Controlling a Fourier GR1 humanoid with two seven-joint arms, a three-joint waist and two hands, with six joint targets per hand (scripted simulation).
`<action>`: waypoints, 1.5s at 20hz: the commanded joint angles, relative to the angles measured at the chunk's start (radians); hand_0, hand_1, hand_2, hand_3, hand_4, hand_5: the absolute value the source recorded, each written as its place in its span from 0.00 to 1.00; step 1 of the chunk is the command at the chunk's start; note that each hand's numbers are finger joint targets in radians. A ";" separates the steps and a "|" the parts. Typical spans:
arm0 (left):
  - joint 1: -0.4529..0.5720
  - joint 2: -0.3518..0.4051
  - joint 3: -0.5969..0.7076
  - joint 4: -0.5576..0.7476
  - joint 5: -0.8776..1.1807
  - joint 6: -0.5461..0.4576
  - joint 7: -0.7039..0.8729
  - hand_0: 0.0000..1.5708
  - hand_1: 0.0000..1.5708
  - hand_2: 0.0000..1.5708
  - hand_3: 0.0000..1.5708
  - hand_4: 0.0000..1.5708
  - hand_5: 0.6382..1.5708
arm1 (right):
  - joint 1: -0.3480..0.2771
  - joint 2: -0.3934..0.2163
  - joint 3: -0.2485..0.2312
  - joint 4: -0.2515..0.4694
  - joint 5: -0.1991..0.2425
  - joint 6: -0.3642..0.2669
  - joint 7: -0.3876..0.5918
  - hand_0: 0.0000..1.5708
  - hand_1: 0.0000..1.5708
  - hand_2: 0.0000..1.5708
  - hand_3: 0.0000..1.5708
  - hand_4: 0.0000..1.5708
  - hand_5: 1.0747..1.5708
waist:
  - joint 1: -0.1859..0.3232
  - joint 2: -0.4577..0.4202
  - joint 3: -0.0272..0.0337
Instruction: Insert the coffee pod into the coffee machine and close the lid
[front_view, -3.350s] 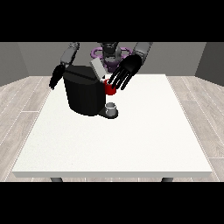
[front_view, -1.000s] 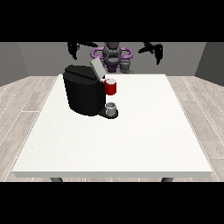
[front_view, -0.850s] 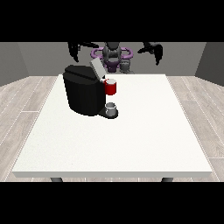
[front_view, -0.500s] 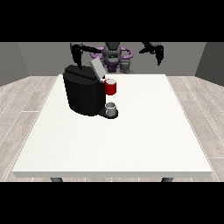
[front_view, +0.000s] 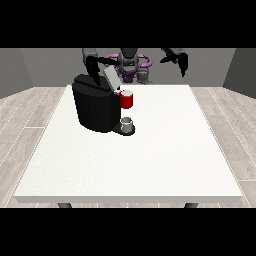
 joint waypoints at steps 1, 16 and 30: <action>0.008 0.028 0.007 -0.015 0.002 0.014 -0.017 0.00 0.00 0.00 0.00 0.20 1.00 | -0.057 0.026 0.037 0.003 0.014 -0.007 0.023 0.00 0.00 0.00 0.00 0.00 1.00 | -0.028 0.024 0.0000; 0.025 0.014 -0.060 -0.054 -0.024 0.022 -0.025 0.00 0.00 0.00 0.00 0.26 1.00 | -0.247 -0.007 0.063 0.062 0.087 -0.032 -0.010 0.00 0.00 0.00 0.00 0.07 1.00 | 0.058 0.120 -0.0001; -0.056 0.044 -0.042 -0.044 0.015 -0.015 -0.012 0.00 0.00 0.00 0.00 0.24 1.00 | -0.309 -0.008 0.130 -0.008 0.191 -0.077 0.059 0.00 0.00 0.00 0.00 0.14 1.00 | 0.158 0.145 0.0003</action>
